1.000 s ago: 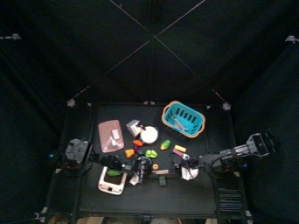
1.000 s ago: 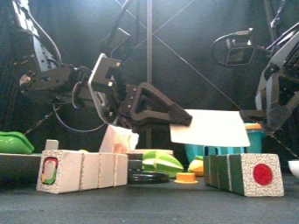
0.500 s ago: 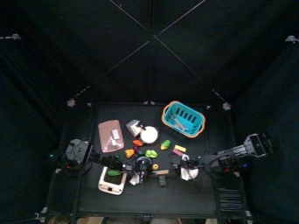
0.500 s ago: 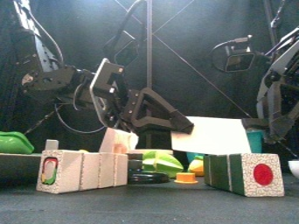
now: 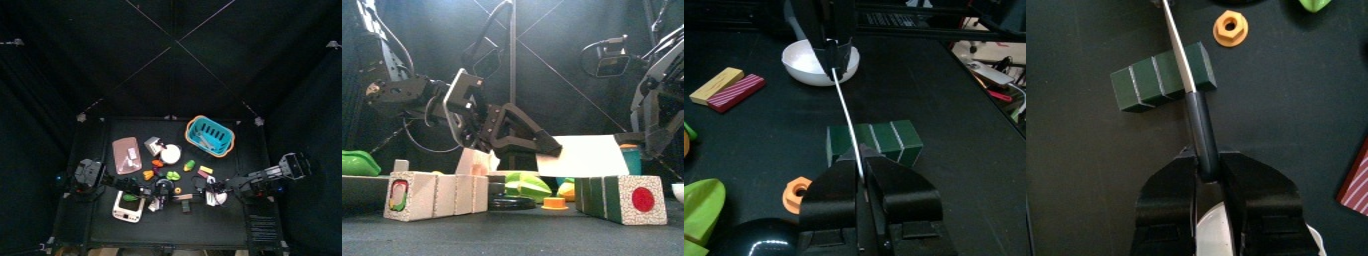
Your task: Cut sushi piece
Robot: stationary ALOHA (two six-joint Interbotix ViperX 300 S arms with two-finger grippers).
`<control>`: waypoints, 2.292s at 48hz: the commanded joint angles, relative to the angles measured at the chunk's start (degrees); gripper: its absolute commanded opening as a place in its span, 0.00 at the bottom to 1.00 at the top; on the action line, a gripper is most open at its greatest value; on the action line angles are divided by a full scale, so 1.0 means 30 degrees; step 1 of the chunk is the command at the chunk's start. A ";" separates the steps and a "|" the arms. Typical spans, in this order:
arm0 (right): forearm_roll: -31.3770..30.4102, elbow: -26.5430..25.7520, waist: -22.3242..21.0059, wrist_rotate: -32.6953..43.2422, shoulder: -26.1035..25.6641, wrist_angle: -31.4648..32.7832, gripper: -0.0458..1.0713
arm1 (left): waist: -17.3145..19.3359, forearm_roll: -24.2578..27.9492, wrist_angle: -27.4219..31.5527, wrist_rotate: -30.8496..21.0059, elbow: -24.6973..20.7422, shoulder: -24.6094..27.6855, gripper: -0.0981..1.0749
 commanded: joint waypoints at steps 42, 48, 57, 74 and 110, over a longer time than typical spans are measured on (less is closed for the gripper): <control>-0.1963 -0.0703 0.0439 0.0088 -0.0967 -0.0088 0.43 | -0.0439 -0.0615 0.0117 0.2754 -0.0352 -0.1201 0.42; -0.1875 -0.0732 0.0469 0.0117 -0.0967 -0.0029 0.43 | -0.0469 -0.1436 0.0117 0.2871 -0.0469 -0.1201 0.42; -0.1934 -0.0762 0.0439 0.0146 -0.0996 0.0117 0.44 | -0.0645 -0.2051 0.0117 0.2871 -0.0586 -0.1230 0.42; -0.2637 -0.1406 0.0439 0.0146 -0.0996 0.1611 0.44 | -0.0703 -0.2051 0.0117 0.2900 -0.0820 -0.1260 0.42; -0.4629 -0.3457 0.0820 0.0234 -0.0996 0.4453 0.43 | -0.0674 -0.2432 0.0117 0.2900 -0.0674 -0.1523 0.42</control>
